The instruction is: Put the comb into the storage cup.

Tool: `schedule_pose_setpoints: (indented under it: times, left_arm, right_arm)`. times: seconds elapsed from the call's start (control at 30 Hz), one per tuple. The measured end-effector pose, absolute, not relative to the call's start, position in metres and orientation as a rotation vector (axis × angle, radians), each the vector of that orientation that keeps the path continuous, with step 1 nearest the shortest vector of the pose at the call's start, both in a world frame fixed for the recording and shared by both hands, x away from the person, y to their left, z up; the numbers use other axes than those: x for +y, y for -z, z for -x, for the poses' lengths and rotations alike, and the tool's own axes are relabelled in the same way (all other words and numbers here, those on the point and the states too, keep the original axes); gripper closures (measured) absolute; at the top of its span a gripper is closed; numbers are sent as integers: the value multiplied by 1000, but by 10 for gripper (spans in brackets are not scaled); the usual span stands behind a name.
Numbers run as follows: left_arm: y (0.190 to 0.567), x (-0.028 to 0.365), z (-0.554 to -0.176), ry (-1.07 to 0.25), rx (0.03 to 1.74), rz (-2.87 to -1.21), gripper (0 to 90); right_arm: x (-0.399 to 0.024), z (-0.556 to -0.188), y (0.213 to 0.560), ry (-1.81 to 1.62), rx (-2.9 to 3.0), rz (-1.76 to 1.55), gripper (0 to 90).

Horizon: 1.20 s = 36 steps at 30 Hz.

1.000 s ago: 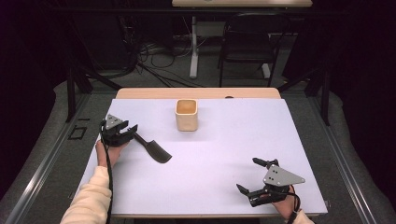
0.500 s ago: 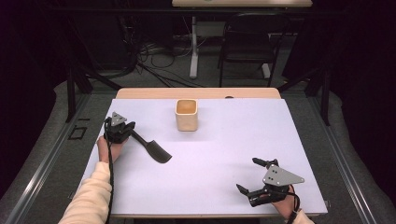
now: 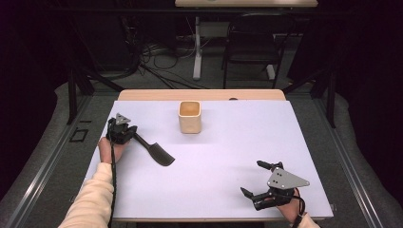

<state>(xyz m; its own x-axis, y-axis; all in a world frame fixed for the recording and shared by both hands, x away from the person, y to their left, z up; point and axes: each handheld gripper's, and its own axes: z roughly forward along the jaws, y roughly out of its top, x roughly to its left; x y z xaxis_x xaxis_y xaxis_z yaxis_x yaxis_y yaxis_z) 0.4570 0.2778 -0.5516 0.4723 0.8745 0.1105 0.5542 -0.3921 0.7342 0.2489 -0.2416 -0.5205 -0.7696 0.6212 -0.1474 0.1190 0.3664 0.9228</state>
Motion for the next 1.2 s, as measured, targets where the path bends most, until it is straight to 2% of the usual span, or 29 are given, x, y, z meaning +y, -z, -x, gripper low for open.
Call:
schedule_pose_setpoints:
  times: [1.2]
  left_arm:
    - [557, 286, -442, -618, 1167, -2196, 898]
  right_arm:
    - [-241, -249, 521, -1377, 2162, -645, 2]
